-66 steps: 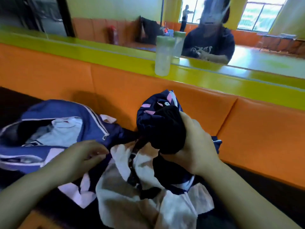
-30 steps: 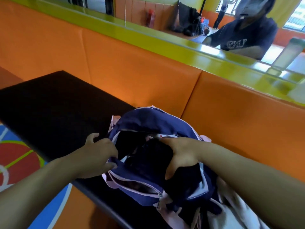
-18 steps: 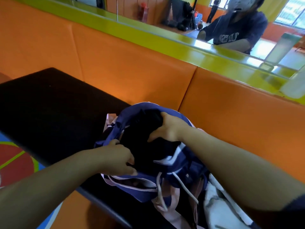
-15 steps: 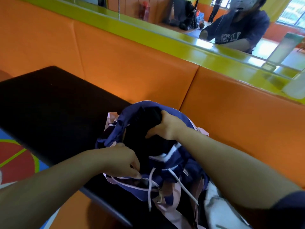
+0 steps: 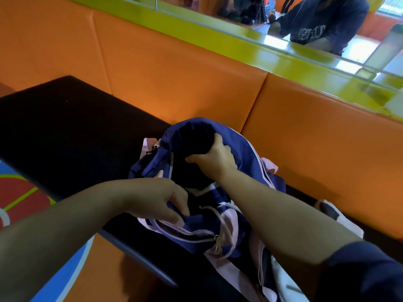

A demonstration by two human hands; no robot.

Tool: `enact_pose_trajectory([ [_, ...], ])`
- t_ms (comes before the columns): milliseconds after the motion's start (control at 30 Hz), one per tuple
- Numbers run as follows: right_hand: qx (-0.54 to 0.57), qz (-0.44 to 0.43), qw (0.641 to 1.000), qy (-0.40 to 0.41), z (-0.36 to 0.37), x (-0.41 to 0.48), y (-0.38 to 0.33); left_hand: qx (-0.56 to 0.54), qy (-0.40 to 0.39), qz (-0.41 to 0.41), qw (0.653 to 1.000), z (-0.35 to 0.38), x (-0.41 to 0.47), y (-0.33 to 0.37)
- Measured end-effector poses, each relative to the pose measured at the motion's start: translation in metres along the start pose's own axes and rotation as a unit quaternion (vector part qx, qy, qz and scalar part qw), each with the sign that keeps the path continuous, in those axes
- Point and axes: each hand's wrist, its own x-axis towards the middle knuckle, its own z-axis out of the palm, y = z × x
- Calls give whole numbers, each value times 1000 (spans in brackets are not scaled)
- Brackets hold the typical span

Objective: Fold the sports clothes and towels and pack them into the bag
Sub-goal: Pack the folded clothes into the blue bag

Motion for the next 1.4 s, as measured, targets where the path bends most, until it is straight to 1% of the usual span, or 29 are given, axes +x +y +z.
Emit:
enact_pose_trajectory([
  [100,-109,-59,992,-6,-3,-6,17,-15,24,-6,1000,-8,-3,-3],
  [200,-221,-133,966,-33,-18,-13,31,-35,45,-26,998,-14,-8,-9],
  [233,-264,-153,951,-44,-24,-14,34,-40,50,-35,997,-15,-10,-11],
  [333,-396,-209,891,-78,-37,-17,38,-43,56,-49,996,-21,-10,-10],
  [400,-432,-224,867,-108,-43,-17,40,-29,55,-57,996,-22,-8,-7],
  [567,-460,-223,845,-158,-37,-26,50,14,41,-74,996,-16,0,-5],
  [600,-461,-221,843,-167,-32,-27,51,18,33,-75,996,-15,1,-4],
  [667,-434,-218,853,-191,-30,-28,50,27,25,-78,996,-15,3,-3],
  [733,-377,-207,875,-220,-41,-22,48,26,26,-80,996,-17,4,-1],
  [800,-285,-170,910,-247,-57,-14,50,22,26,-79,996,-19,6,1],
  [867,-214,-140,936,-241,-67,-6,54,36,34,-81,995,-21,9,2],
  [933,-233,-151,937,-213,-64,-3,55,76,70,-79,991,-22,17,-3],
  [1000,-273,-171,927,-193,-54,-3,52,144,132,-83,977,-27,27,-13],
  [1033,-288,-180,922,-187,-49,-3,52,186,167,-82,965,-30,33,-19],
  [1133,-320,-205,910,-163,-42,-1,56,331,251,-41,909,-37,57,-42],
  [1267,-319,-238,908,-129,-41,-3,70,459,282,34,842,-40,94,-68],
  [1367,-305,-267,907,-118,-46,-7,81,531,306,59,788,-46,115,-81],
  [1400,-300,-273,906,-119,-47,-7,83,543,311,59,778,-48,119,-83],
])
